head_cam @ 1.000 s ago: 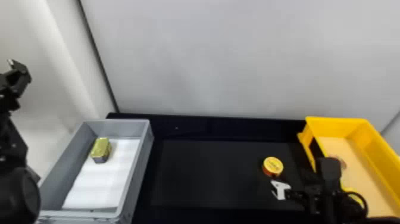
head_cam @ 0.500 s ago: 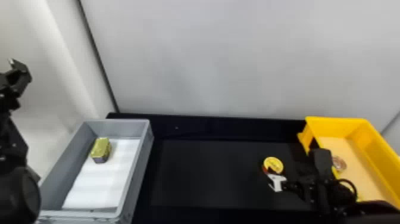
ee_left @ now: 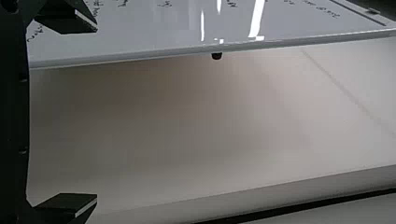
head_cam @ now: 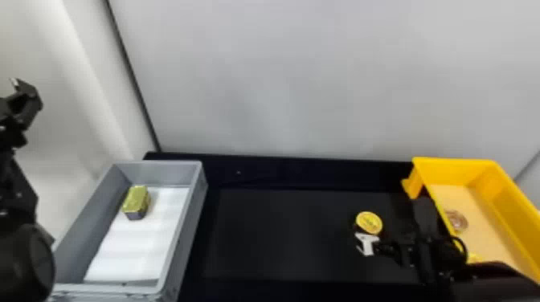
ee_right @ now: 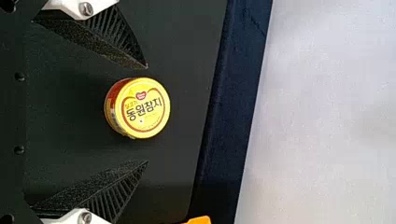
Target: Pick up the round yellow can and place it in the yellow rectangular box
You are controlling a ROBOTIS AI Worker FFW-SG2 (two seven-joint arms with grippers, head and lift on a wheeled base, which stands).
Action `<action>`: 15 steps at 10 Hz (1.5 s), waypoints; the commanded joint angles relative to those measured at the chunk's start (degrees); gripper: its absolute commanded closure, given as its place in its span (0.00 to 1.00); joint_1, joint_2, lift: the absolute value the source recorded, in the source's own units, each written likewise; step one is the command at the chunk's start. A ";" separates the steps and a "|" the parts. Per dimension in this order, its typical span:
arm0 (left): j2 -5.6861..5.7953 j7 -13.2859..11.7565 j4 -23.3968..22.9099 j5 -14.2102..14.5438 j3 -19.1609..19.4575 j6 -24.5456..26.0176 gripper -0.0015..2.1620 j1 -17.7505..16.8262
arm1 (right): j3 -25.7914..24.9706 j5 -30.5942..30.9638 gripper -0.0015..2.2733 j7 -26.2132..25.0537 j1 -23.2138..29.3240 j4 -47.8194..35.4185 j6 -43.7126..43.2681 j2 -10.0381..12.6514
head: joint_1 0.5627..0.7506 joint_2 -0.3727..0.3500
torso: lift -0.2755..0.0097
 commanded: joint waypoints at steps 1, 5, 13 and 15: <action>-0.15 0.01 0.00 0.00 -0.13 -0.09 0.01 -0.01 | 0.55 -0.45 0.02 -0.03 -1.80 4.01 -0.88 0.28 | 0.70 0.53 | 0.75; -0.15 0.01 0.00 0.00 -0.22 0.00 0.01 -0.01 | 1.78 -0.80 0.02 -0.03 -5.32 8.58 -3.17 0.54 | 0.70 0.53 | 0.75; -0.15 0.09 0.00 0.00 -0.22 -0.09 0.01 0.08 | 1.78 -1.77 0.18 -1.26 -5.14 8.23 -3.61 0.71 | 0.70 0.53 | 0.75; -0.15 0.09 0.00 0.00 -0.13 -0.09 0.01 0.08 | 1.69 -2.12 0.18 -1.96 -4.44 7.53 -3.43 0.80 | 0.70 0.53 | 0.75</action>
